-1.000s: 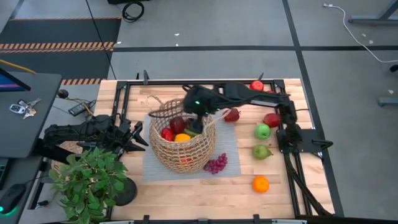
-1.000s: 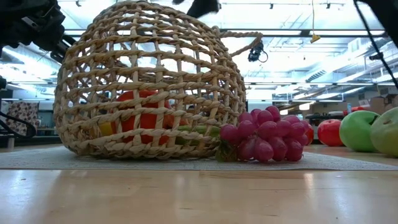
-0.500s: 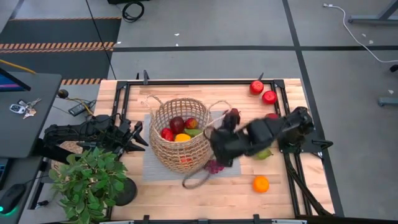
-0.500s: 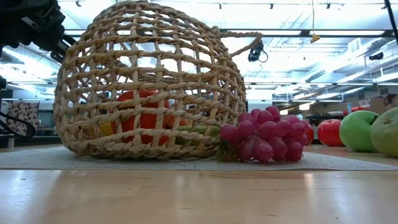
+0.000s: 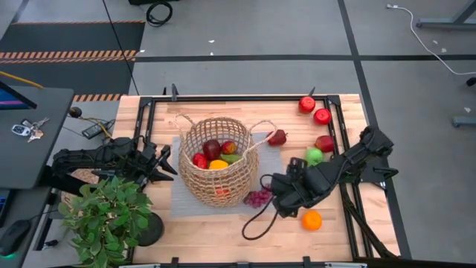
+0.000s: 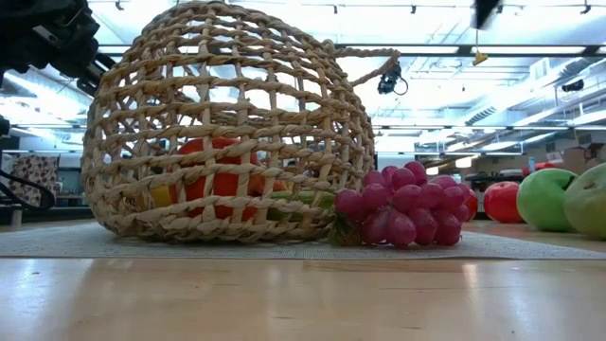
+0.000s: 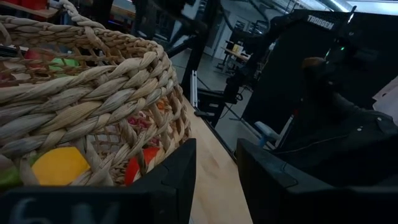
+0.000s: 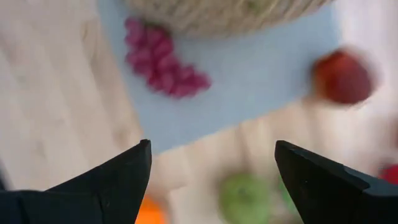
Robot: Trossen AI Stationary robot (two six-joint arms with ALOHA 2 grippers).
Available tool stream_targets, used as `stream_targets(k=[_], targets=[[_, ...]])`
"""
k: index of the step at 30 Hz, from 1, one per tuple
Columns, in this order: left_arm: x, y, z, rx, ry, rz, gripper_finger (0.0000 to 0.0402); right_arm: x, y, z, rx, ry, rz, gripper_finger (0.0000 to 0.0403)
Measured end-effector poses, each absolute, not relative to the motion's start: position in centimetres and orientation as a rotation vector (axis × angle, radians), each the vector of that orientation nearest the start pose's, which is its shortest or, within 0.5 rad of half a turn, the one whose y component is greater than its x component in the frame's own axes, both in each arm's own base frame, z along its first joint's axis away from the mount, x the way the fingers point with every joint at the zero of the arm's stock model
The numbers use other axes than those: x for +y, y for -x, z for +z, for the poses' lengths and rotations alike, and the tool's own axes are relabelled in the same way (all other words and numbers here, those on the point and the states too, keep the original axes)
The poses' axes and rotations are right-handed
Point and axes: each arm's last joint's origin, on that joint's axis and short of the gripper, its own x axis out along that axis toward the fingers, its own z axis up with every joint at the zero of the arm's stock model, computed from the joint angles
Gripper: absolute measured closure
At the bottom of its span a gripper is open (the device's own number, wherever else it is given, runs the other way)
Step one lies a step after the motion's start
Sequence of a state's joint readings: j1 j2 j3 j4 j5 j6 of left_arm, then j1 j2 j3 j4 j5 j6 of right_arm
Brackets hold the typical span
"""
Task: Build produce basket
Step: Put the orange into the brown basket
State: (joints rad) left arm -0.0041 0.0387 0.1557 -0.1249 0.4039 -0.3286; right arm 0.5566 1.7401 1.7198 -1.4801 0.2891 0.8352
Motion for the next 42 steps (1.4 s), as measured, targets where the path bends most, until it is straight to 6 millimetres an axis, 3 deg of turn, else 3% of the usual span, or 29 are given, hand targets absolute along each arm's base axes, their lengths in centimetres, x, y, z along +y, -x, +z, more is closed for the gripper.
stream_targets(k=[5, 13, 27, 42], targets=[[-1.2, -8.7, 20.1, 0.075, 0.326, -0.403, 0.0280, 17.9, -25.4, 29.0, 1.379, -0.281, -0.290, 0.0057], [-1.2, -8.7, 20.1, 0.075, 0.326, -0.403, 0.0280, 20.4, -22.1, 23.9, 1.486, -0.299, -0.355, 0.0057], [-1.2, -8.7, 20.1, 0.075, 0.326, -0.403, 0.0280, 22.2, -19.6, 22.1, 1.564, -0.424, -0.414, 0.0057], [-1.2, -8.7, 20.1, 0.075, 0.326, -0.403, 0.0280, 22.4, -18.3, 18.6, 1.486, -0.311, -0.332, 0.0057]])
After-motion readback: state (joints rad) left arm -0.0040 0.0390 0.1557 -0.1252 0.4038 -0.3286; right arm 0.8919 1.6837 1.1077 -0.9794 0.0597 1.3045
